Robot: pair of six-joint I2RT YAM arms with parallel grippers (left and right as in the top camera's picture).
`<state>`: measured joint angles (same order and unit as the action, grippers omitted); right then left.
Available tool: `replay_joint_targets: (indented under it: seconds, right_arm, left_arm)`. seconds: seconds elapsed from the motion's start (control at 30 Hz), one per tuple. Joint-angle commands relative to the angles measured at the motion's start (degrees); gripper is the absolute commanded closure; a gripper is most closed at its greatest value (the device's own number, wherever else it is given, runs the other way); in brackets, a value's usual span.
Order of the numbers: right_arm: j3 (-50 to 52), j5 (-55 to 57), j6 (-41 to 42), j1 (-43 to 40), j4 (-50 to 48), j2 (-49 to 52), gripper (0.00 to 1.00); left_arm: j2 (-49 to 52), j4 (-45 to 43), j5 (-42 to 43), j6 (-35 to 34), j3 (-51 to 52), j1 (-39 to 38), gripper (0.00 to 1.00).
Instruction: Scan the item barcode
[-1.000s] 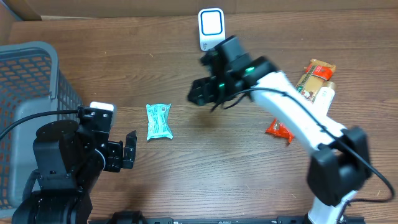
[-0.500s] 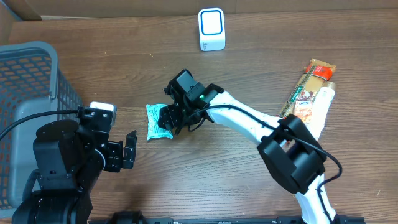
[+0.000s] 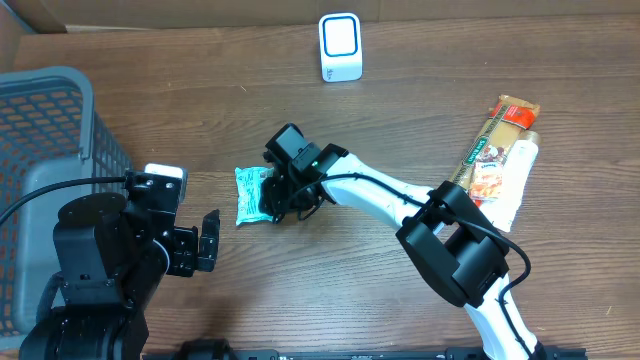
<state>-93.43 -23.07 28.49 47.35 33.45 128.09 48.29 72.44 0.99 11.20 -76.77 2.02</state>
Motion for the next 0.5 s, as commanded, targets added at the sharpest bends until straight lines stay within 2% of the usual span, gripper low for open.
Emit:
replay_joint_targets:
  seconds: [0.0, 0.1, 0.23, 0.3, 0.47]
  right_arm:
    - [-0.7, 2.12, 0.09, 2.16, -0.68, 0.94, 0.55]
    - [-0.7, 2.69, 0.09, 3.19, -0.87, 1.75, 0.59]
    - [-0.7, 2.43, 0.09, 3.1, 0.09, 1.84, 0.81]
    - [-0.7, 2.43, 0.07, 2.67, 1.31, 1.84, 0.88]
    - [-1.16, 2.38, -0.57, -0.24, 9.51, 1.55, 0.96]
  left_arm:
    - [0.09, -0.22, -0.52, 1.27, -0.2, 0.22, 0.0]
    - [0.09, -0.22, -0.52, 1.27, -0.2, 0.22, 0.0]
    - [0.09, -0.22, -0.52, 1.27, -0.2, 0.22, 0.0]
    - [0.09, -0.22, -0.52, 1.27, -0.2, 0.22, 0.0]
    - [0.09, -0.22, -0.52, 1.27, -0.2, 0.22, 0.0]
